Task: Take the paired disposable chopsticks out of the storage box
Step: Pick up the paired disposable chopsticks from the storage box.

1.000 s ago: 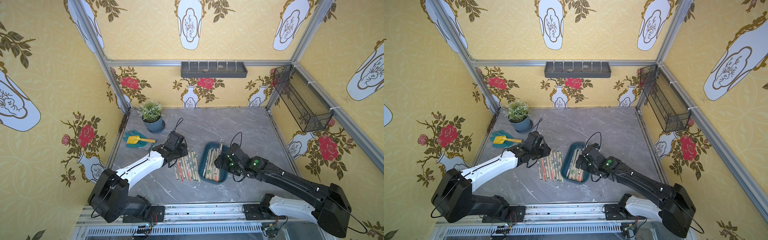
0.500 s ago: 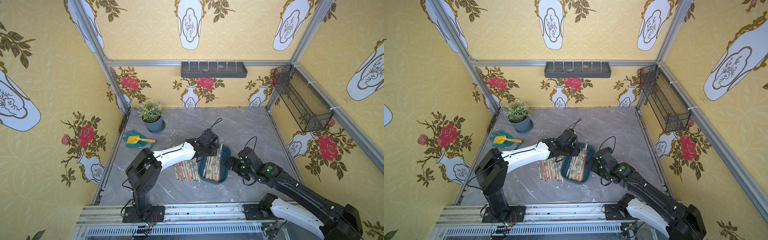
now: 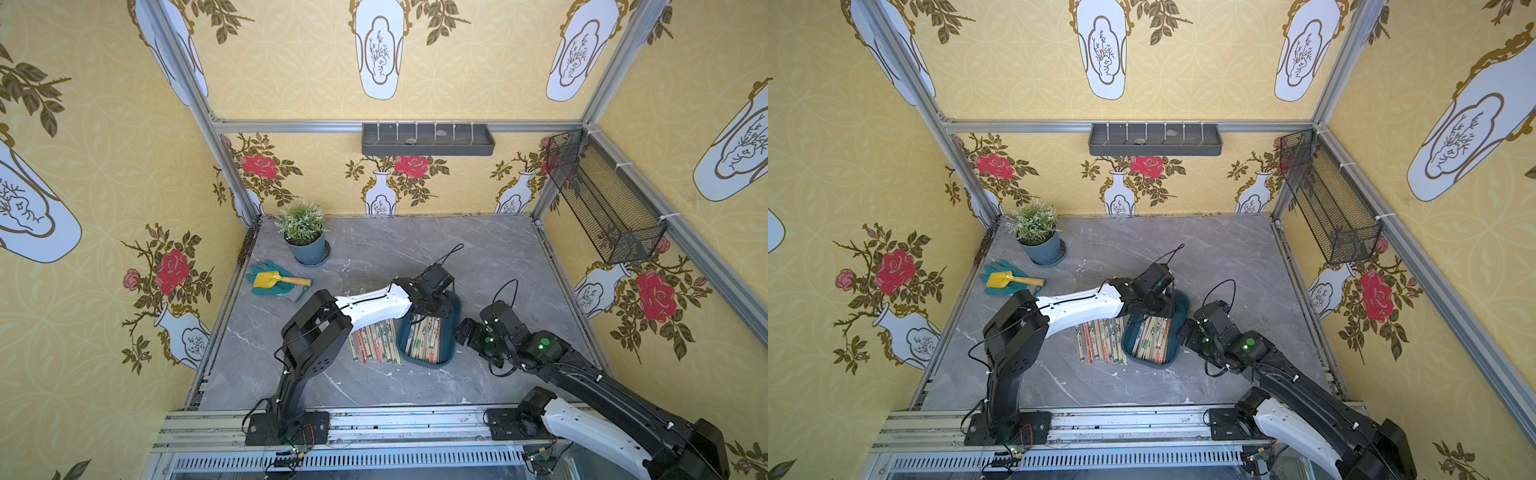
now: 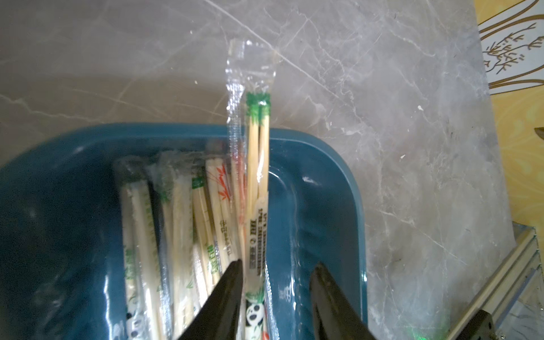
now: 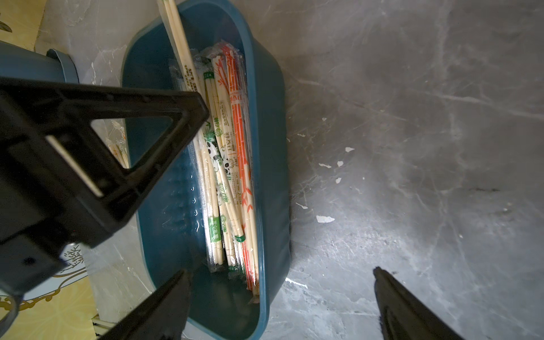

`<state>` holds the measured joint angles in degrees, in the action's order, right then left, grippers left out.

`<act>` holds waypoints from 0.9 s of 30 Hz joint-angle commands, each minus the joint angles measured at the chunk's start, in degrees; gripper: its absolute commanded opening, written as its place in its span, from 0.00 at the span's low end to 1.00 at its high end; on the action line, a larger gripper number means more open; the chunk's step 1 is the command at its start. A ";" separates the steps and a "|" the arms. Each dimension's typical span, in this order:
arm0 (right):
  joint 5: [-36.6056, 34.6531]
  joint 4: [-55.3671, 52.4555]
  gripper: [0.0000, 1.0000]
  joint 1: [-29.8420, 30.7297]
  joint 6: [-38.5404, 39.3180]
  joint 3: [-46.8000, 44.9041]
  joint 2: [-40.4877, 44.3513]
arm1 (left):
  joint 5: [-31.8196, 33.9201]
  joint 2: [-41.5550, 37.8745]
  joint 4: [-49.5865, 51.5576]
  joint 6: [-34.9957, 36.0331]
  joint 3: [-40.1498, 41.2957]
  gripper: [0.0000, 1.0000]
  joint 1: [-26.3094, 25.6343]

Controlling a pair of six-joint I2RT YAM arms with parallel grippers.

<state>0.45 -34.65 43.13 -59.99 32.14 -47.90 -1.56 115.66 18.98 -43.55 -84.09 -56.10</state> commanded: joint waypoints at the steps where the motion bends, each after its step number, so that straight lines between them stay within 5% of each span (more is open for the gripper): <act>1: 0.16 0.20 0.98 -0.01 -0.44 0.18 0.26 | -0.46 1.74 1.14 0.14 -0.46 0.43 -0.32; 18: 0.12 -0.07 0.97 0.08 -0.13 1.68 -1.29 | 2.09 -2.69 1.23 0.13 1.77 0.01 -0.42; 27: 0.68 1.75 0.97 0.26 0.35 2.71 -3.28 | 7.07 -12.27 3.40 -0.84 5.84 0.00 0.68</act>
<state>1.06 -34.57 43.22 -59.94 34.20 -50.72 2.70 105.23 21.10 -44.01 -79.66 -55.92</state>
